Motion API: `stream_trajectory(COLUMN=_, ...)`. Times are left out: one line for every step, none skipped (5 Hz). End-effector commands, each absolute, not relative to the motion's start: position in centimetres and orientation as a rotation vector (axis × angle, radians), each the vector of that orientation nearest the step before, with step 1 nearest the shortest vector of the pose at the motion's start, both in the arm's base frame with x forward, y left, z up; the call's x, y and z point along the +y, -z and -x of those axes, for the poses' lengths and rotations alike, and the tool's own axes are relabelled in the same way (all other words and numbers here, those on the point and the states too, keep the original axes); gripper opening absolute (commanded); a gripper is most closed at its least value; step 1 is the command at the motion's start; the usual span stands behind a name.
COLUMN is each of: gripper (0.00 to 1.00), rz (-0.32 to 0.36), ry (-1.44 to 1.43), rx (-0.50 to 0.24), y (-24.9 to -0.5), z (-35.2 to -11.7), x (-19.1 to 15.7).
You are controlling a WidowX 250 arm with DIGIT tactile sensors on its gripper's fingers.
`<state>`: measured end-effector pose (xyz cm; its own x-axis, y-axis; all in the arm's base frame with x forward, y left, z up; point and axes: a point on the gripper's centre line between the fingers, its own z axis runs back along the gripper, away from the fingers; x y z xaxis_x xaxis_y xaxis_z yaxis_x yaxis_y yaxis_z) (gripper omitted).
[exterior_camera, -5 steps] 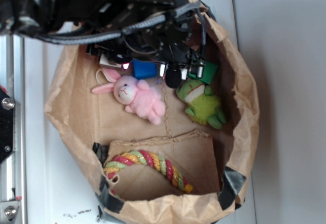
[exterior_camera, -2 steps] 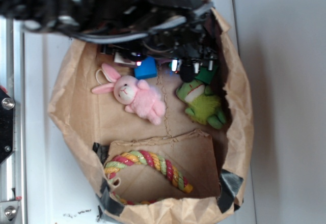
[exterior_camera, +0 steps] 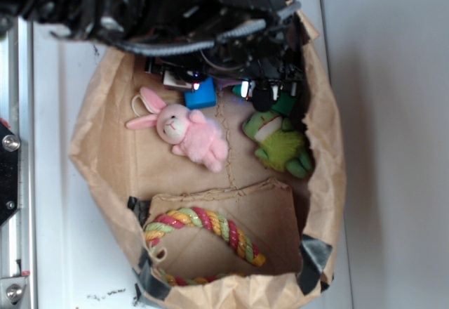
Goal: Grab the blue block.
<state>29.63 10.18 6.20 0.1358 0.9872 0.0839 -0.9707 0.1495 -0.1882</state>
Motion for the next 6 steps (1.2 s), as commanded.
stream_trajectory(gripper=1.0, rz=0.127, ry=-1.469, rx=-0.279, y=-7.3, z=-27.6, x=10.0)
stream_trajectory(gripper=1.0, rz=0.13, ry=-1.473, rx=-0.274, y=-7.6, z=-27.5, x=9.7)
stream_trajectory(gripper=1.0, rz=0.127, ry=-1.488, rx=-0.277, y=-7.5, z=-27.7, x=9.9)
stream_trajectory(gripper=1.0, rz=0.123, ry=-1.55, rx=-0.248, y=-7.4, z=-27.9, x=10.4)
stream_trajectory(gripper=1.0, rz=0.107, ry=-1.611, rx=-0.221, y=-7.2, z=-28.3, x=10.7)
stream_trajectory(gripper=1.0, rz=0.09, ry=-1.639, rx=-0.227, y=-6.6, z=-28.7, x=11.1)
